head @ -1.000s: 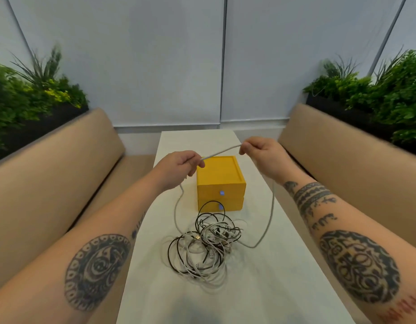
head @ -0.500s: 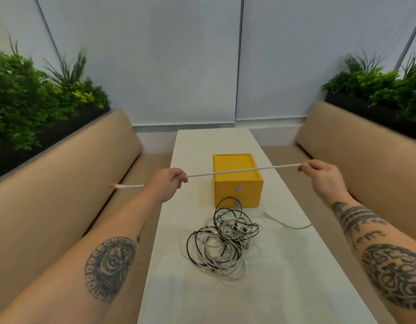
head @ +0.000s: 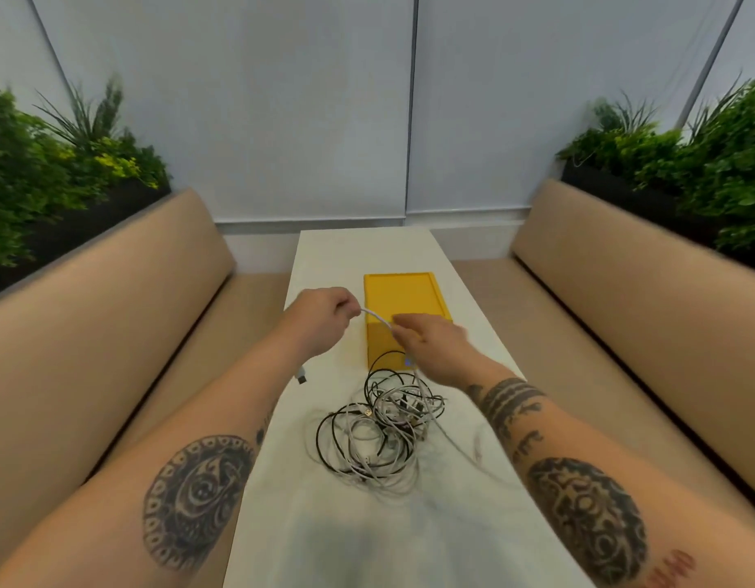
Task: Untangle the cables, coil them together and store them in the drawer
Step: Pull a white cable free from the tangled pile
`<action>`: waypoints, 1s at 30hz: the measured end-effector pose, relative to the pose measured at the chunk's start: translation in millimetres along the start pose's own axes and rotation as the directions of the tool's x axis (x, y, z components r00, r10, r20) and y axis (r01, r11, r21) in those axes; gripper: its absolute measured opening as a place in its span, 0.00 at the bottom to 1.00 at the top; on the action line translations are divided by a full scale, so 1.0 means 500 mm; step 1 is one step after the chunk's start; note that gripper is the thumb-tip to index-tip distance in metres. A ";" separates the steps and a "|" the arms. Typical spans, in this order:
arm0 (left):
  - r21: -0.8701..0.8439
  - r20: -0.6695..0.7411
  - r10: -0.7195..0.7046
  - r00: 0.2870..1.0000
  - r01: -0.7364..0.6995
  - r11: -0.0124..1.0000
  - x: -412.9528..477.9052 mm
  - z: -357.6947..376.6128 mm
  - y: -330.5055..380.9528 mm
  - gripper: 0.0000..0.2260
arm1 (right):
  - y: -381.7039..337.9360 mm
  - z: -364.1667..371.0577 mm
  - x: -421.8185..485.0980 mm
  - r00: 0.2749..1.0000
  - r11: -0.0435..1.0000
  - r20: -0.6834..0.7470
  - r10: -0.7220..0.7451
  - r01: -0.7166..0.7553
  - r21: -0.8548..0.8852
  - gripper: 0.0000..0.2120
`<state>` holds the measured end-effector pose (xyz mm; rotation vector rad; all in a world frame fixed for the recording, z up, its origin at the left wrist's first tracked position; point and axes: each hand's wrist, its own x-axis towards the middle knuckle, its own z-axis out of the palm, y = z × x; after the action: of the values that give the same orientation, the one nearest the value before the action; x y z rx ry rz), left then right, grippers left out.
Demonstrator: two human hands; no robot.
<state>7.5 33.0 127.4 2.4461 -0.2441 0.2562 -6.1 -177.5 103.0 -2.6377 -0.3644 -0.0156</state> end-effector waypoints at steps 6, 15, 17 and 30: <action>0.011 0.037 0.032 0.999 -0.032 0.999 0.003 -0.031 0.028 0.07 | -0.054 -0.018 0.018 0.997 0.918 -0.015 -0.079 0.079 0.388 0.17; 0.113 -0.145 -0.117 0.982 0.134 0.985 -0.058 -0.051 -0.036 0.14 | 0.124 -0.059 -0.002 0.990 0.989 0.061 -0.127 0.122 0.078 0.17; 0.170 -0.172 -0.137 0.976 0.166 0.971 -0.079 -0.041 -0.045 0.14 | 0.181 -0.055 -0.028 0.992 0.994 0.074 -0.103 0.101 0.031 0.17; 0.247 -0.254 -0.415 0.874 0.473 0.846 -0.215 0.077 -0.124 0.09 | 0.489 -0.031 -0.238 0.974 0.989 0.176 0.142 -0.131 -0.072 0.16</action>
<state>-76.5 68.0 34.9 2.6671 0.4866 0.3382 -56.9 -423.1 -3.6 -2.7260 -0.2445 0.2628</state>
